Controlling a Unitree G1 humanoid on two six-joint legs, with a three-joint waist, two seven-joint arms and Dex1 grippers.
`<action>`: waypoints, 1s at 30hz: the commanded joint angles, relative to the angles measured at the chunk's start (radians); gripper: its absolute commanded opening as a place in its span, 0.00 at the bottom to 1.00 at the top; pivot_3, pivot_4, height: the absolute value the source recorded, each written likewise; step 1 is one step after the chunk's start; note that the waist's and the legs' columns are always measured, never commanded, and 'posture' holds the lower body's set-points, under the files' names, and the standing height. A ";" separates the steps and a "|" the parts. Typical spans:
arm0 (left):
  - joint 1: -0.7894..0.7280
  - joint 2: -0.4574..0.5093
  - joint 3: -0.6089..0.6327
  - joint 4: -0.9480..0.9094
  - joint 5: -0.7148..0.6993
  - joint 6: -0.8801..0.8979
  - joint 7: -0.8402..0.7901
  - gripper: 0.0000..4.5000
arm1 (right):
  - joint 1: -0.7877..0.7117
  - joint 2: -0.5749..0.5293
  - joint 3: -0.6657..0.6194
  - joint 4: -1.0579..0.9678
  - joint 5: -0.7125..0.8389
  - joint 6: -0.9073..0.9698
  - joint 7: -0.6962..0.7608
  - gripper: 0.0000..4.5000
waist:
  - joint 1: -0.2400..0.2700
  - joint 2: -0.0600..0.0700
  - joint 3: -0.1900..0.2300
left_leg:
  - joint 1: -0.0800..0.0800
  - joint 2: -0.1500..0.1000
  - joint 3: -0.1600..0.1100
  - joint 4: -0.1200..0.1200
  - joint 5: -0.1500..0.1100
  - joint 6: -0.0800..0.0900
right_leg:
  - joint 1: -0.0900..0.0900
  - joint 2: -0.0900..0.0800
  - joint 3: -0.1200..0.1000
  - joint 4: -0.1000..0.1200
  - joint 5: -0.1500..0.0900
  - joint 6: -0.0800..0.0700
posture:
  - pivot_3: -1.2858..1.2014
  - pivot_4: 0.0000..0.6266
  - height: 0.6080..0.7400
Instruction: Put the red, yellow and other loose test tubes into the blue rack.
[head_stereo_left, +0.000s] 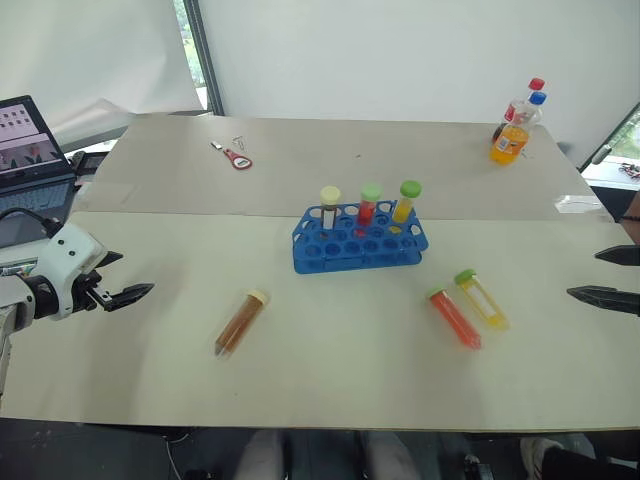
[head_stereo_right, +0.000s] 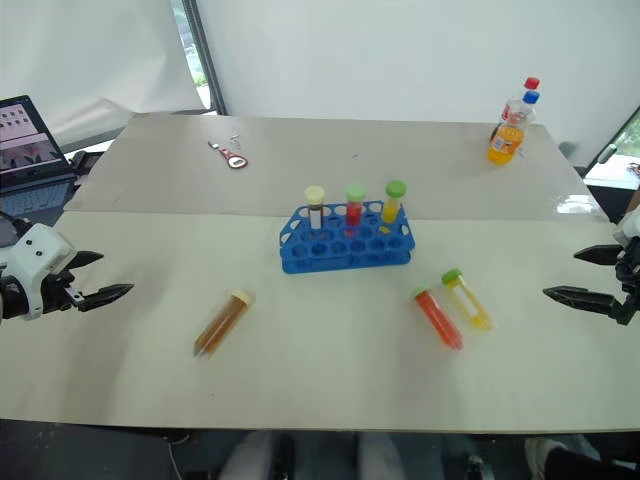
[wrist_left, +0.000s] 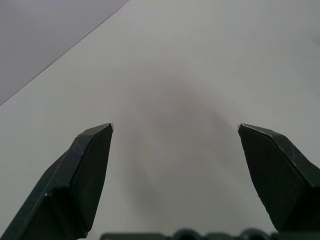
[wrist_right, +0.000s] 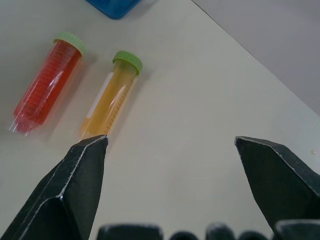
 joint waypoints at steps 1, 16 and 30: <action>-0.021 -0.011 0.030 0.045 0.007 -0.073 0.018 0.94 | -0.029 -0.004 -0.011 -0.024 0.013 0.018 -0.012 1.00 | 0.000 0.000 0.000 | 0.000 0.000 0.000 0.000 0.000 0.000 | 0.000 0.000 0.000 0.000 0.000 0.000 | 0.52 0.24 1.00; -0.093 -0.046 0.004 -0.051 -0.149 -0.099 -0.139 0.94 | -0.151 0.045 0.063 -0.006 0.001 0.037 -0.081 1.00 | 0.002 0.000 0.000 | 0.000 0.000 0.001 0.001 0.000 0.000 | -0.001 0.000 -0.001 0.001 0.000 0.000 | 0.52 0.24 1.00; -0.256 -0.102 -0.324 -0.530 -0.263 0.002 -0.337 0.94 | -0.441 0.093 0.452 -0.217 -0.021 0.625 -0.184 1.00 | -0.002 0.000 0.000 | -0.001 0.000 0.001 0.001 0.000 0.000 | -0.001 0.000 0.000 0.001 0.000 0.000 | 0.52 0.24 1.00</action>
